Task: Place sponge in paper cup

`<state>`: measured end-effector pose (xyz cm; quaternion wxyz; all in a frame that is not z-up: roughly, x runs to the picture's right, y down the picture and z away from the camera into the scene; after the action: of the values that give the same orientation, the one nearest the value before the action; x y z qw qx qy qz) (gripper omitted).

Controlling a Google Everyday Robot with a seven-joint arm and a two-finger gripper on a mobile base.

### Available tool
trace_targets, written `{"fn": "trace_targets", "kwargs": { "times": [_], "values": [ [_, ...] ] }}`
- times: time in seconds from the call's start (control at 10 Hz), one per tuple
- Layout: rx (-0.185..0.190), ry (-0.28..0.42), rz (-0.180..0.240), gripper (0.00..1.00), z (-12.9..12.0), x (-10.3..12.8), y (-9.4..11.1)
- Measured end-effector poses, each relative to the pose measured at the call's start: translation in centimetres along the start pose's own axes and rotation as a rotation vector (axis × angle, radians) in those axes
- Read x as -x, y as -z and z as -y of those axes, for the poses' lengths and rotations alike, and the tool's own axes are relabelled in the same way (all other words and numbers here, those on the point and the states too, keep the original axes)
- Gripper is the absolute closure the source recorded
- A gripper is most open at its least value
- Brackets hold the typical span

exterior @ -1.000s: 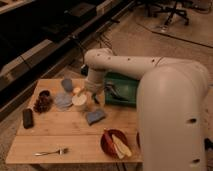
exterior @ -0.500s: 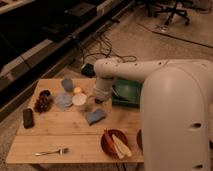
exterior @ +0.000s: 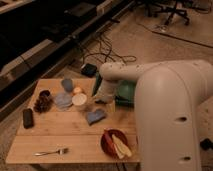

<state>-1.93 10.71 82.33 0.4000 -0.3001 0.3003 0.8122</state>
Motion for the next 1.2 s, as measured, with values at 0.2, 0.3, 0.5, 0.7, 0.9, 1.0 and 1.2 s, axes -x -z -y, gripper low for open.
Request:
{"fn": "trace_targets", "kwargs": {
  "times": [0.2,0.3,0.5,0.7,0.9,1.0,1.2],
  "values": [
    [0.001,0.009,-0.006,0.2,-0.4,0.7,-0.8],
    [0.005,0.017,-0.006,0.2,-0.4,1.2,-1.2],
    [0.009,0.03,-0.004,0.2,-0.8,1.7,-1.8],
    [0.009,0.035,-0.006,0.2,-1.5,2.1,-2.7],
    [0.003,0.026,-0.018,0.2,-1.3,2.3,-3.7],
    [-0.003,0.03,-0.027,0.2,-1.6,2.1,-4.6],
    [-0.012,0.027,-0.034,0.2,-1.9,1.8,-5.4]
  ]
}}
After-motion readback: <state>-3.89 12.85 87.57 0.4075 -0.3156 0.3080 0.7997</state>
